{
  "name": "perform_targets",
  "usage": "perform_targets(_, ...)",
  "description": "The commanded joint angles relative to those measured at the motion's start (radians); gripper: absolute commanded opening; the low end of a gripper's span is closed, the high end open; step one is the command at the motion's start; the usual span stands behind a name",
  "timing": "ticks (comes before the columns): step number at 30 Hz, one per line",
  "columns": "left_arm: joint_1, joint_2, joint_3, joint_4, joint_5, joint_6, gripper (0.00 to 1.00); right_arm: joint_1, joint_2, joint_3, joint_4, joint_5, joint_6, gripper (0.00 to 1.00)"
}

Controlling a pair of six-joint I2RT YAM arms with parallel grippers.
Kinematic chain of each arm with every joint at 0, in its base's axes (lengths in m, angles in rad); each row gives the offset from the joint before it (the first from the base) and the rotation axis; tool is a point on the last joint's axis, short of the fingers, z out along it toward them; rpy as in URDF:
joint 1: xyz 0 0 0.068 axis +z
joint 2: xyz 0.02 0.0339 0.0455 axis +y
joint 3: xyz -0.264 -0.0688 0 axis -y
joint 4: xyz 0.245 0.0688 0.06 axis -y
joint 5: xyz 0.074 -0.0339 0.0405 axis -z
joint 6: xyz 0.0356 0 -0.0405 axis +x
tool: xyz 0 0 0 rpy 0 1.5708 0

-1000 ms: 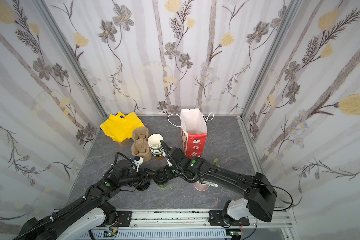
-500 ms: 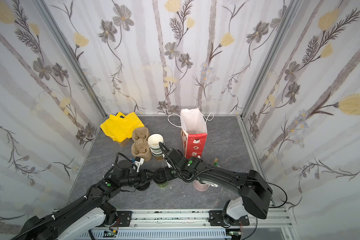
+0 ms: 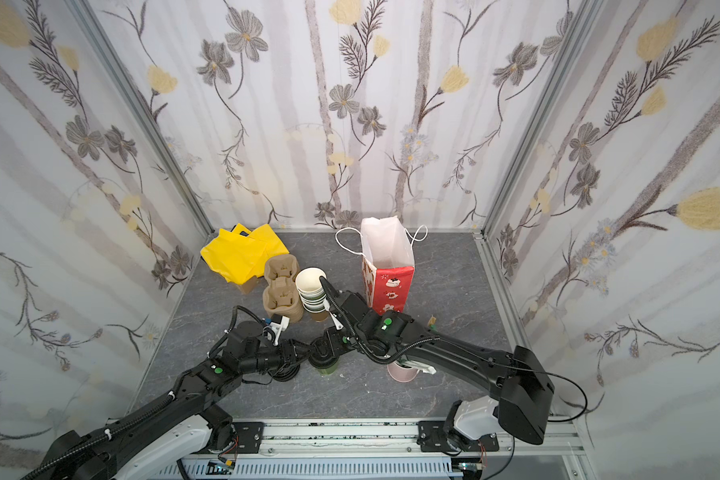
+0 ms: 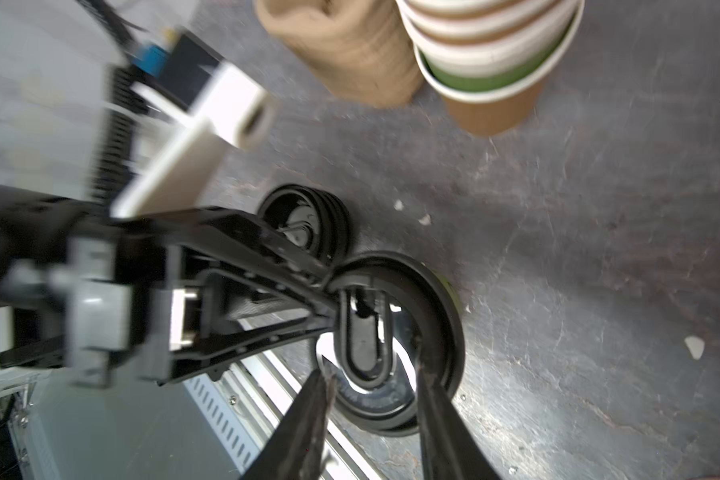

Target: Pack the takeout coffee

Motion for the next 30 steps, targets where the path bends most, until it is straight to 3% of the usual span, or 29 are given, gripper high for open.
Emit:
perform_targets(1, 0.0, 0.001, 0.007, -0.05, -0.014, 0.005, 0.41, -0.004, -0.047, 0.005, -0.007, 0.042, -0.051, 0.47)
perform_targets(5, 0.0, 0.0, 0.013, -0.05, -0.011, 0.007, 0.44, -0.015, -0.06, -0.016, -0.088, 0.075, -0.073, 0.46)
perform_targets(9, -0.001, 0.007, 0.023, -0.05, -0.011, 0.007, 0.47, -0.013, -0.034, -0.044, -0.091, 0.019, -0.042, 0.39)
perform_targets(17, -0.001, 0.015, 0.029, -0.05, -0.012, 0.017, 0.46, -0.015, -0.005, -0.093, -0.045, 0.015, 0.013, 0.27)
perform_targets(30, -0.001, 0.019, 0.03, -0.05, -0.012, 0.018, 0.42, -0.015, 0.036, -0.118, -0.005, -0.006, 0.02, 0.21)
